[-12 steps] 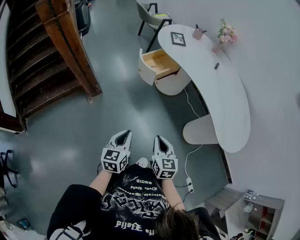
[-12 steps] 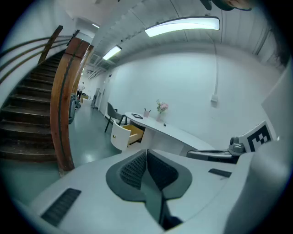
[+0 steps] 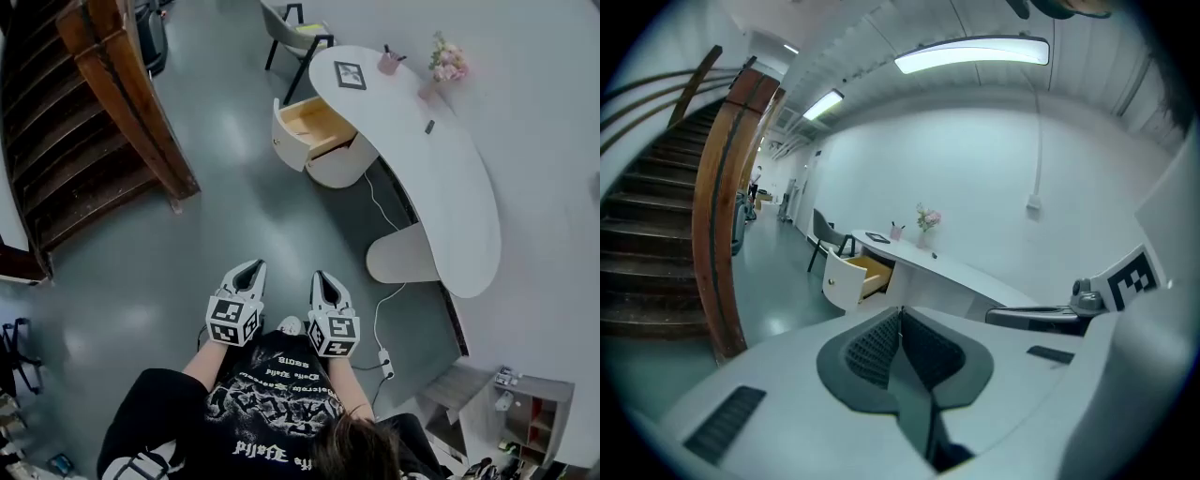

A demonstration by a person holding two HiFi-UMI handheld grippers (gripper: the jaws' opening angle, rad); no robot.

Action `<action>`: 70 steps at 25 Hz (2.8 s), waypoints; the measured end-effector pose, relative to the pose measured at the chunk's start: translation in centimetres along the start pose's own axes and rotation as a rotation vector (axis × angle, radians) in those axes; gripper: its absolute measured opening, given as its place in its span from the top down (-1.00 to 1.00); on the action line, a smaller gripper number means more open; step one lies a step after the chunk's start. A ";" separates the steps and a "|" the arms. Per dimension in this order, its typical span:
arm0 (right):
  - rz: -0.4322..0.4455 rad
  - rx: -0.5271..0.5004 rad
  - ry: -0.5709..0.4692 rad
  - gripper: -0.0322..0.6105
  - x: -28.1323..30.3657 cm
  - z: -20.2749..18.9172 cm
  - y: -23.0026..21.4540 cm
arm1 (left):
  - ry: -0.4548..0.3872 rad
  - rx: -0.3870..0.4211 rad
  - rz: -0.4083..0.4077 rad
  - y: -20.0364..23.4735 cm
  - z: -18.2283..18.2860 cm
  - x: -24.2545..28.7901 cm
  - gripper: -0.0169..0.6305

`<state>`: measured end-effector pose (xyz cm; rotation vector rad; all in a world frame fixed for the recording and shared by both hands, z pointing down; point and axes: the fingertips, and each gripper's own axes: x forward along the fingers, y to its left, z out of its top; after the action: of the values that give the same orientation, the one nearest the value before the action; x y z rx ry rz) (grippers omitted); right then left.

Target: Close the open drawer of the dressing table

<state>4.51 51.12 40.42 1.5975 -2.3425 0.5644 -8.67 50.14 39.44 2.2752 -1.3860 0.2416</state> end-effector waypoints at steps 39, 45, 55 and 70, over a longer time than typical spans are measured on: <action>0.015 0.034 -0.024 0.82 15.3 5.8 -0.3 | 0.027 0.047 -0.014 10.0 5.6 9.1 0.86; 0.075 0.014 -0.004 0.82 19.4 8.2 -2.9 | 0.049 0.046 0.028 10.3 7.0 13.5 0.86; 0.199 -0.002 0.025 0.82 25.1 11.3 -7.6 | 0.067 0.027 0.104 10.5 9.3 20.5 0.85; 0.340 -0.034 0.068 0.82 29.4 13.3 -13.2 | 0.047 -0.039 0.189 8.8 10.4 27.3 0.86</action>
<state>6.12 16.40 42.93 1.1513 -2.5718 0.6309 -4.29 20.18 43.20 2.0948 -1.5682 0.3232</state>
